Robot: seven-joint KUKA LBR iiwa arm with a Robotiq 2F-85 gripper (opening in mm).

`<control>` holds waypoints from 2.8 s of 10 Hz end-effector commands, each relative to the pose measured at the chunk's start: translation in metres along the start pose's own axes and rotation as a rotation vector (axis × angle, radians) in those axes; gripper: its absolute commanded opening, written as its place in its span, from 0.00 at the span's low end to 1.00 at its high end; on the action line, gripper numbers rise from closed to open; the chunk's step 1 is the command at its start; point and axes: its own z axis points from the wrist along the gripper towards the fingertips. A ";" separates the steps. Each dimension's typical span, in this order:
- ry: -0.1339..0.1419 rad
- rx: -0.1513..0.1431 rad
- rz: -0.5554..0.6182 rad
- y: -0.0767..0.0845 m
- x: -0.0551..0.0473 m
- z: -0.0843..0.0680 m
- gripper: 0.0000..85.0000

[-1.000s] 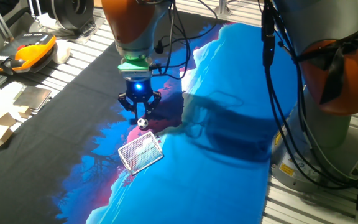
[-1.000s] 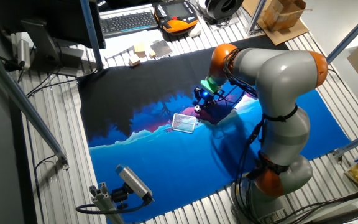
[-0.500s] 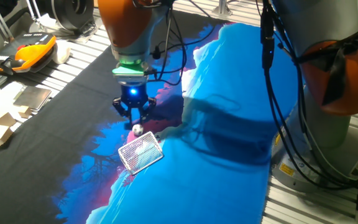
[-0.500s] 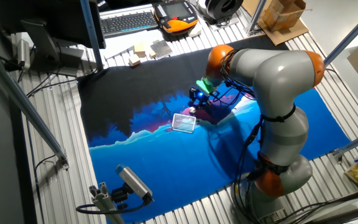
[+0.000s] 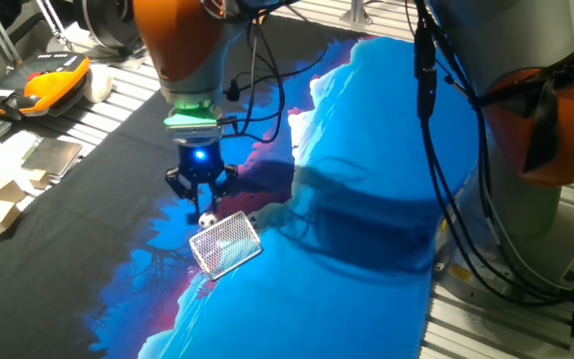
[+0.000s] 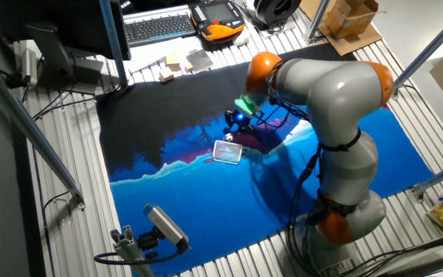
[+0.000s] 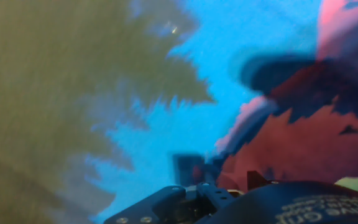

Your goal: Push the soccer ball into the goal

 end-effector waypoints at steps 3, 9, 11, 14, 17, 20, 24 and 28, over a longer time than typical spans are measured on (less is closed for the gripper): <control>-0.004 0.042 -0.060 0.014 0.018 0.008 0.40; 0.061 0.117 -0.259 0.020 0.018 0.007 0.40; 0.059 0.078 -0.236 0.031 0.021 0.009 0.40; 0.081 -0.017 -0.170 0.045 0.030 0.008 0.40; 0.072 -0.066 -0.121 0.052 0.042 0.003 0.40; 0.088 -0.103 -0.101 0.055 0.052 0.003 0.40; 0.067 -0.069 -0.111 0.055 0.060 0.009 0.40; 0.049 0.014 -0.171 0.053 0.051 -0.001 0.40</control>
